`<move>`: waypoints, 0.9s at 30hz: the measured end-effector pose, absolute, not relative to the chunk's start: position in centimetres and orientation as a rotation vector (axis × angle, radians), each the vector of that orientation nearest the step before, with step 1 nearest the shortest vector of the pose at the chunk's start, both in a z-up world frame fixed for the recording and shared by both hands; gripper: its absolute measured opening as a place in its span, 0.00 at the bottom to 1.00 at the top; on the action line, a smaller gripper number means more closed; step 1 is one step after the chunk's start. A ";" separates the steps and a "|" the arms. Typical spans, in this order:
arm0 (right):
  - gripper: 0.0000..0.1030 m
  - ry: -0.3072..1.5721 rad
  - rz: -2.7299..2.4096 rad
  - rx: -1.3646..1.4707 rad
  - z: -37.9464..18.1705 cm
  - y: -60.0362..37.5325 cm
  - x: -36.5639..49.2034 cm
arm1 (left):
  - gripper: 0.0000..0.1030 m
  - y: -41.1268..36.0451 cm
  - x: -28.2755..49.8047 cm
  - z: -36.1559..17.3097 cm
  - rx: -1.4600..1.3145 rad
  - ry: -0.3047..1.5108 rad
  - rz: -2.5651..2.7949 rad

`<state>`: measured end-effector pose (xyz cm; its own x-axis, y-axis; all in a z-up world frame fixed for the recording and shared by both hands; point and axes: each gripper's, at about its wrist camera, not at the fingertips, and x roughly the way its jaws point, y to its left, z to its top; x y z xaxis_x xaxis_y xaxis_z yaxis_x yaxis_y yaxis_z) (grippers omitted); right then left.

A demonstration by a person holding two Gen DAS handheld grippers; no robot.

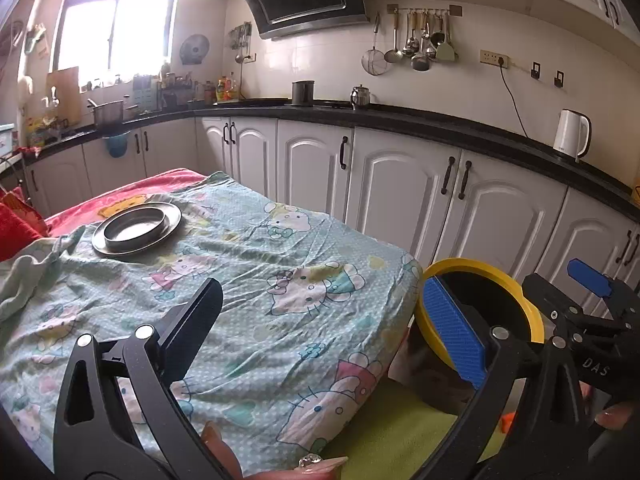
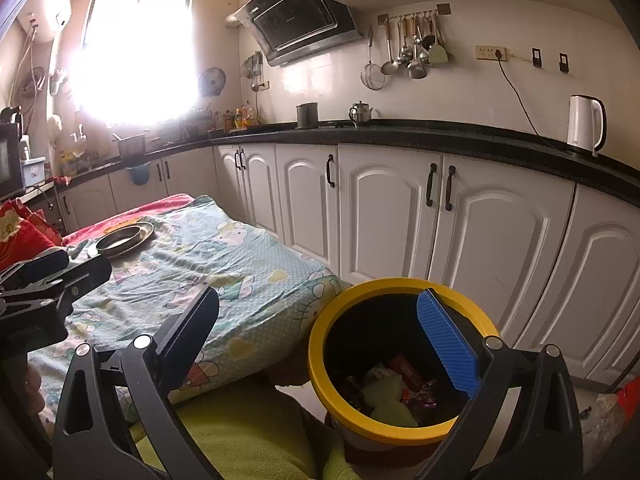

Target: Collect trash

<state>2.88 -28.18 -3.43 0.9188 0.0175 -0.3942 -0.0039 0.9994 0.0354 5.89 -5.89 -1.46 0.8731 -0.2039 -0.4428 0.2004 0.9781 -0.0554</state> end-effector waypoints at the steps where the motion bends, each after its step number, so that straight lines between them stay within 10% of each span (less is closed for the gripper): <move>1: 0.94 0.409 0.010 0.036 -3.4 -28.2 2.9 | 0.89 -5.9 5.9 -1.5 -0.010 0.462 -0.213; 27: 0.94 0.422 0.007 0.041 -3.5 -28.2 3.3 | 0.89 -5.9 5.9 -1.6 -0.015 0.465 -0.212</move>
